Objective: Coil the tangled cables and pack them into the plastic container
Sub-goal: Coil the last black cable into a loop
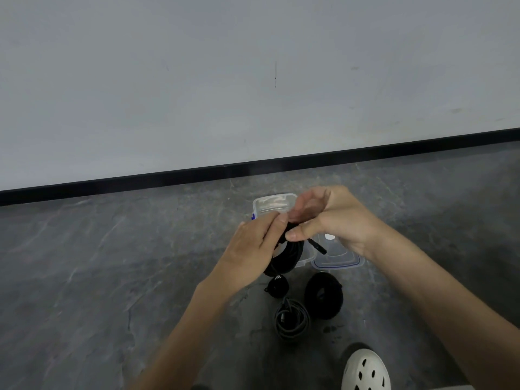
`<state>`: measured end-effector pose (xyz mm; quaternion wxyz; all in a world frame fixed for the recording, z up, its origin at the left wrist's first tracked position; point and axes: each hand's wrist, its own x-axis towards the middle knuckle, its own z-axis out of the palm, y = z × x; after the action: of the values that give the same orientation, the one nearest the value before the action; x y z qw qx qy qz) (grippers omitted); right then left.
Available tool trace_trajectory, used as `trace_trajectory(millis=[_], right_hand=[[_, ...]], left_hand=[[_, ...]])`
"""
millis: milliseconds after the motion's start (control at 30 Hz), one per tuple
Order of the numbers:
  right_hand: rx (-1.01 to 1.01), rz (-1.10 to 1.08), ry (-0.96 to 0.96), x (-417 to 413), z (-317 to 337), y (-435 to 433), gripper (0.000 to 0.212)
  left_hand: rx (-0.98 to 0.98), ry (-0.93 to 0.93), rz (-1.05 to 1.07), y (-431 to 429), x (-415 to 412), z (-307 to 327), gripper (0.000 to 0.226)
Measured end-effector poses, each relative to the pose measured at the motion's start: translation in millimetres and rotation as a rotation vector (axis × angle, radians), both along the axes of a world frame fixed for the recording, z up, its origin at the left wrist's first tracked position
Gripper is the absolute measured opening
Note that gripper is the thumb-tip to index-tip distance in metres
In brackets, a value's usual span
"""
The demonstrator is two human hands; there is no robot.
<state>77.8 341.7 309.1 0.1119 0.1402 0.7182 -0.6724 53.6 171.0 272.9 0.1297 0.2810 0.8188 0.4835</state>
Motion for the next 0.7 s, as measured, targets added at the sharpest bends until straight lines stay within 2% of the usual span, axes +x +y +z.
trace_trajectory(millis=[100, 167, 233, 367, 433, 533, 600, 700], right_hand=[[-0.172, 0.058, -0.071, 0, 0, 7, 0.045], [-0.217, 0.09, -0.084, 4, 1, 12, 0.043], [-0.144, 0.117, -0.05, 9, 0, 15, 0.039], [0.162, 0.101, 0.081, 16, 3, 24, 0.034], [0.289, 0.16, 0.053, 23, 5, 35, 0.037], [0.257, 0.193, -0.067, 33, -5, 54, 0.04], [0.171, 0.14, -0.109, 33, -18, 60, 0.037], [0.164, 0.086, -0.172, 22, -48, 61, 0.028]], left_hand=[[0.01, -0.029, 0.047, 3, -4, 3, 0.031], [0.035, -0.076, 0.065, 7, -6, 7, 0.029], [0.043, -0.093, 0.04, 12, -5, 7, 0.032], [0.066, -0.117, 0.025, 28, -5, 4, 0.039], [0.062, -0.149, 0.055, 38, -7, 2, 0.042], [0.091, -0.218, 0.067, 51, -9, -4, 0.04], [0.11, -0.242, 0.075, 56, -7, -14, 0.037], [0.046, -0.322, 0.122, 63, -8, -36, 0.039]])
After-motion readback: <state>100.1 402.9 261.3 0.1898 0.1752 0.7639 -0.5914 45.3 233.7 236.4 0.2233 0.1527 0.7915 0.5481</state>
